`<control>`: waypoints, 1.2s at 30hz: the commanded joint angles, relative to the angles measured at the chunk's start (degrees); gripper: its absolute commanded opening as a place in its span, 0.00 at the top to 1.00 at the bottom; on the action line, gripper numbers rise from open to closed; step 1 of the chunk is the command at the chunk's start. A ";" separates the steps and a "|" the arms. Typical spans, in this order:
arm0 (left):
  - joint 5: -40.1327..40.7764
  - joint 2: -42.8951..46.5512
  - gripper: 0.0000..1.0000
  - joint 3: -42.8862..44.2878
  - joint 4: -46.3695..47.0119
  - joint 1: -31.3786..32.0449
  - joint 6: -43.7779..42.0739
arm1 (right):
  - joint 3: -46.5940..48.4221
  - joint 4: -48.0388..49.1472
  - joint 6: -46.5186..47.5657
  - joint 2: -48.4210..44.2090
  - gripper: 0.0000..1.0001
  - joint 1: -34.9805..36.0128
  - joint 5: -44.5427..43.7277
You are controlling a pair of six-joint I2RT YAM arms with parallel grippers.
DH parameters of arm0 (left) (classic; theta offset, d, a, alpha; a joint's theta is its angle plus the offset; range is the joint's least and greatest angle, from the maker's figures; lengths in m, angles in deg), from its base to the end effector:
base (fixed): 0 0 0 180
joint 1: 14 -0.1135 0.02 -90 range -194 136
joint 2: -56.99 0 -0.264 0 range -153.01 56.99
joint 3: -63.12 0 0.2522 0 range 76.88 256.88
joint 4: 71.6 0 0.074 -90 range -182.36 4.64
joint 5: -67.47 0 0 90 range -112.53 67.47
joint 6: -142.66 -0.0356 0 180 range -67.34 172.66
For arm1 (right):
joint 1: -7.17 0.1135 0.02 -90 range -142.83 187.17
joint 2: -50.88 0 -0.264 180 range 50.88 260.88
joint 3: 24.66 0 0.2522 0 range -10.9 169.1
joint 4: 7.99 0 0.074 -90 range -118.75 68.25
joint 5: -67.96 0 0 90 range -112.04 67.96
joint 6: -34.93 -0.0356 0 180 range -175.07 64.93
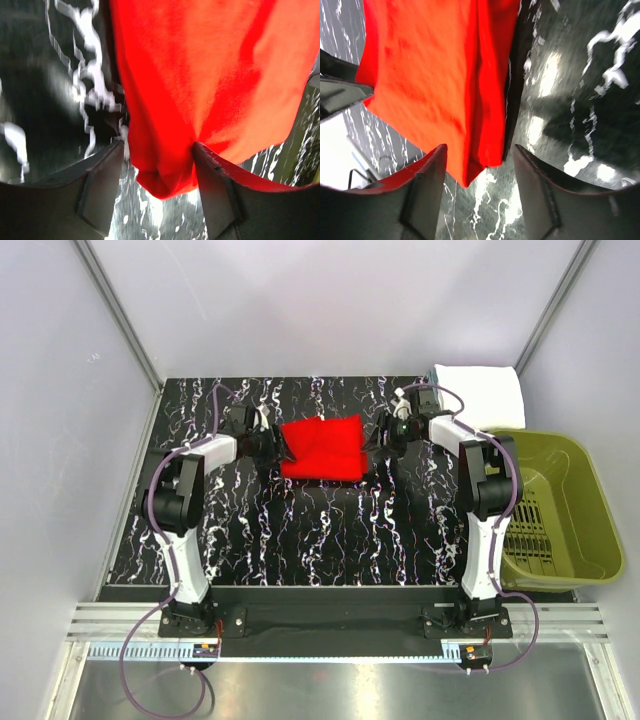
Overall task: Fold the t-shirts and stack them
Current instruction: Fold the tshirt
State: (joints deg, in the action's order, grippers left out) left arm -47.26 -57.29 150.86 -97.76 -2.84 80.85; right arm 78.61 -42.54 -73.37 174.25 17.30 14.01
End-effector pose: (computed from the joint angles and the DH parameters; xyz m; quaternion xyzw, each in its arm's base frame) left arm 0.4078 -0.0956 0.1569 -0.0693 0.9254 -0.2962 0.2258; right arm 0.4506 0.1018 0.1635 -0.0292 0.9104 0.3567 0.2075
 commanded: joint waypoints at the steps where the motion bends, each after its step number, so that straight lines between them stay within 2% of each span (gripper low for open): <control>1: 3.28 5.91 0.36 -1.20 4.14 -0.17 -2.16 | -1.88 3.04 1.43 -4.89 0.39 0.94 3.67; 2: 3.20 5.91 0.36 -1.20 3.88 -0.17 -2.34 | -2.50 3.91 1.00 -5.24 0.42 1.12 4.28; 8: -1.19 5.39 0.36 -4.27 7.39 -0.17 -1.20 | -5.05 5.06 1.51 -5.87 0.42 3.23 3.15; 12: -3.04 3.63 0.41 -4.28 7.74 -0.17 -0.59 | -4.97 4.80 2.13 -3.85 0.43 3.93 3.93; 16: -4.89 3.54 0.57 -4.80 7.05 0.09 0.55 | -6.80 3.83 3.45 -4.45 0.49 5.07 3.15; 17: -4.63 3.71 0.63 -5.07 6.52 0.27 0.73 | -7.59 3.75 3.45 -4.89 0.51 5.42 2.97; 18: -4.36 4.41 0.74 -5.42 5.21 0.35 0.99 | -9.69 3.92 3.63 -6.11 0.54 5.60 2.88; 21: -2.87 5.90 0.91 -6.38 1.09 0.71 1.61 | -14.43 4.80 3.54 -8.75 0.67 6.21 1.65; 22: -2.78 6.43 0.94 -7.34 0.54 0.79 1.44 | -15.41 5.15 3.28 -9.28 0.70 6.22 1.57; 23: -2.60 7.74 0.96 -8.66 -0.07 1.23 1.26 | -17.34 5.76 3.19 -10.16 0.79 6.57 1.65; 26: -1.55 10.29 0.98 -10.34 -1.13 1.85 1.52 | -19.90 6.64 3.19 -11.66 0.94 7.09 1.48; 28: -1.29 11.27 1.00 -11.30 -2.18 2.20 1.35 | -22.80 7.17 2.40 -13.94 1.00 7.45 1.21; 34: 1.08 17.59 1.00 -17.97 -5.96 5.10 4.59 | -31.23 7.88 -0.58 -20.71 1.00 9.20 1.39; 36: 1.27 20.66 0.96 -22.44 -4.74 6.07 7.57 | -35.52 8.66 -1.64 -23.07 1.00 9.91 1.04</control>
State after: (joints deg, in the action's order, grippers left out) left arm -47.50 -41.49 133.13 -101.11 1.94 84.37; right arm 47.44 -35.99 -72.93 155.96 25.76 15.81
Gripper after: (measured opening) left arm 0.045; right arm 0.012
